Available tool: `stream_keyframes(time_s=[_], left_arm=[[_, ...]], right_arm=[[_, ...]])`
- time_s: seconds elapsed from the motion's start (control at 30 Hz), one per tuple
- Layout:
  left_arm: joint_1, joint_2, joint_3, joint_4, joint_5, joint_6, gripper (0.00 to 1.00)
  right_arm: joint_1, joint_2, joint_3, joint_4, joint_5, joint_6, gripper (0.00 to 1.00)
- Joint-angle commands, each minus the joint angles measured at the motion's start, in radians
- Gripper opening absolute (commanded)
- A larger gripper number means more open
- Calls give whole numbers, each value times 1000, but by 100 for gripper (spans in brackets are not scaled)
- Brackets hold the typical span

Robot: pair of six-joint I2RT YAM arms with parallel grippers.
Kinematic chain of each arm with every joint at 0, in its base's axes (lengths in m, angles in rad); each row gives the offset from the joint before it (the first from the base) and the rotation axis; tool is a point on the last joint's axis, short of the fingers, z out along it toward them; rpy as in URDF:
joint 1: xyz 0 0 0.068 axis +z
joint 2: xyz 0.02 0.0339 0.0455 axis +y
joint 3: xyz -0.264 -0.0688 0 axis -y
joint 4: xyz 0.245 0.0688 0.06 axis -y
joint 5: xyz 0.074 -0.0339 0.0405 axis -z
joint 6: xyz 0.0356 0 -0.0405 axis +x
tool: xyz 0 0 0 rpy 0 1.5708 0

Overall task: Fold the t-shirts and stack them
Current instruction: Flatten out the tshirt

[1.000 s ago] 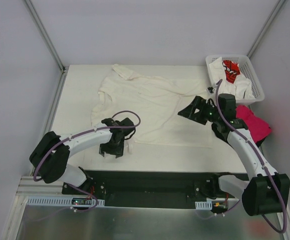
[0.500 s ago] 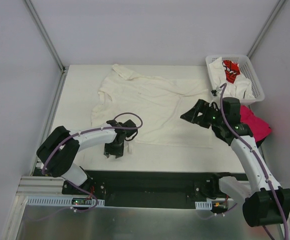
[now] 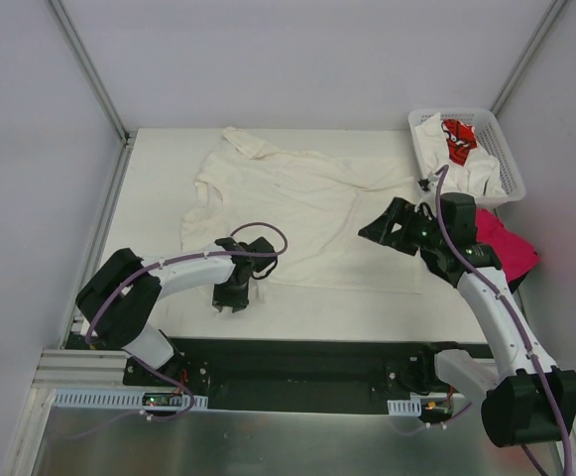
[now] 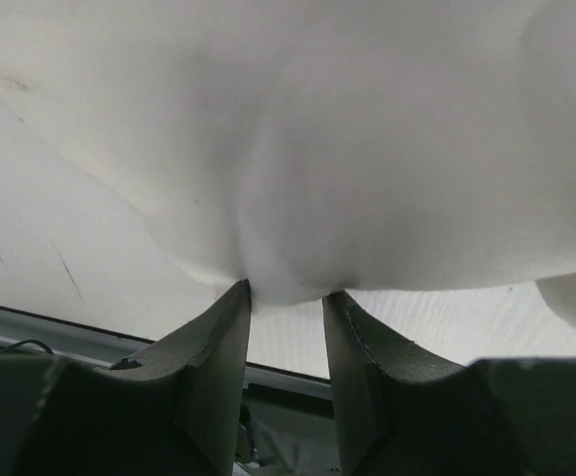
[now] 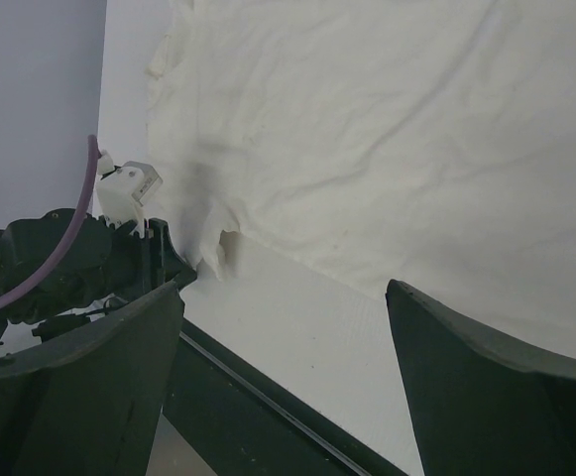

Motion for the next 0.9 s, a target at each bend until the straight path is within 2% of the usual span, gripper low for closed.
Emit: stream_keyframes(time_s=[0.0, 0.33, 0.43, 0.5, 0.6, 0.87], left_arm=[[-12, -8, 33, 6, -20, -23, 34], [-21, -27, 47, 5, -31, -42, 27], [-23, -35, 44, 3, -42, -48, 20], [-23, -35, 44, 5, -45, -49, 10], [-23, -30, 48, 3, -43, -54, 6], [-23, -38, 71, 3, -54, -56, 3]], right_arm=[[-7, 0, 4, 4, -7, -17, 86], [-8, -8, -21, 4, -2, -25, 85], [-7, -9, -21, 6, 1, -25, 84], [-8, -6, -19, 7, 1, -25, 84], [-7, -4, -19, 7, -2, -27, 84], [-7, 3, -21, 7, 1, -30, 84]])
